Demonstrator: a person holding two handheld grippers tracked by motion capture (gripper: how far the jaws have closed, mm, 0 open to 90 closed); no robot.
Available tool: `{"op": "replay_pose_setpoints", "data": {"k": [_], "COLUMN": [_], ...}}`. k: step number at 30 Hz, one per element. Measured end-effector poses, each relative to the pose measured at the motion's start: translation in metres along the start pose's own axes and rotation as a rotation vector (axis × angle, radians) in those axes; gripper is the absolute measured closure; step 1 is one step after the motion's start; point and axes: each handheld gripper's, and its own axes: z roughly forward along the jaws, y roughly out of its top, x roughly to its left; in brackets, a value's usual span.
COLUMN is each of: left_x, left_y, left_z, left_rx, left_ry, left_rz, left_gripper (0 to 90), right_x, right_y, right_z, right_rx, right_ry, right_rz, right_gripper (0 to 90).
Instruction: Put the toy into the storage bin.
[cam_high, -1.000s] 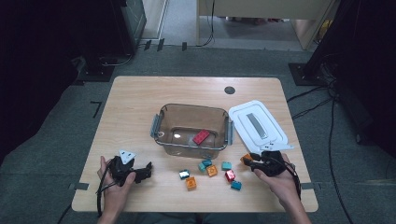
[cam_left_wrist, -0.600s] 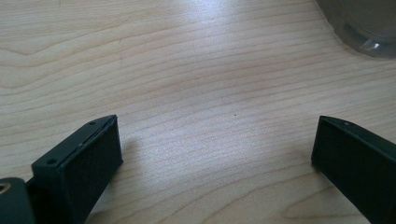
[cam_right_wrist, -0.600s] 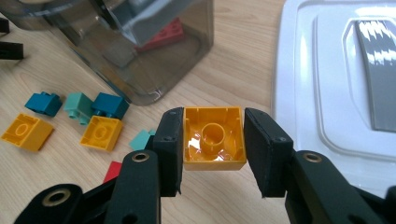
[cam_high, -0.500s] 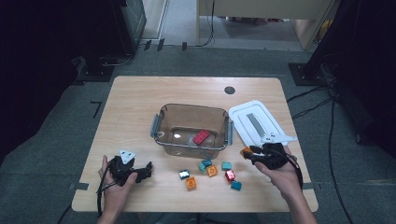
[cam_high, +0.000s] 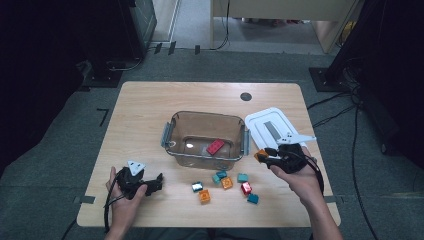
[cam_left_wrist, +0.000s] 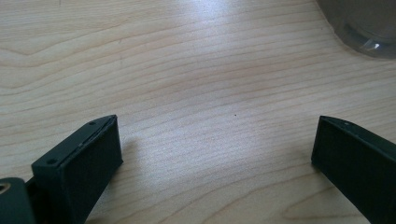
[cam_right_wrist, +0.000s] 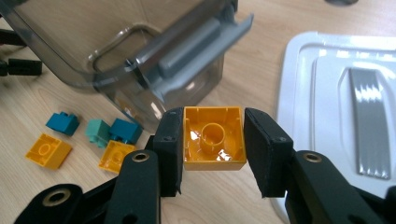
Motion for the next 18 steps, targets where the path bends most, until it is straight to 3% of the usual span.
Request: {"op": "replay_pose_setpoints", "data": {"k": [10, 18], "left_x": [0.0, 0.0], "left_y": [0.0, 0.0], "left_z": [0.001, 0.0], "left_rx": [-0.001, 0.0], "left_ry": [0.002, 0.002], "left_rz": [-0.002, -0.001], "left_gripper": [1.3, 1.3], "right_x": [0.003, 0.017], "right_y": [0.03, 0.054], "right_z": [-0.014, -0.013], "right_rx": [-0.025, -0.052], "right_ry": [0.006, 0.028], "right_rz": [-0.042, -0.063], "right_gripper": [60.4, 60.3]}}
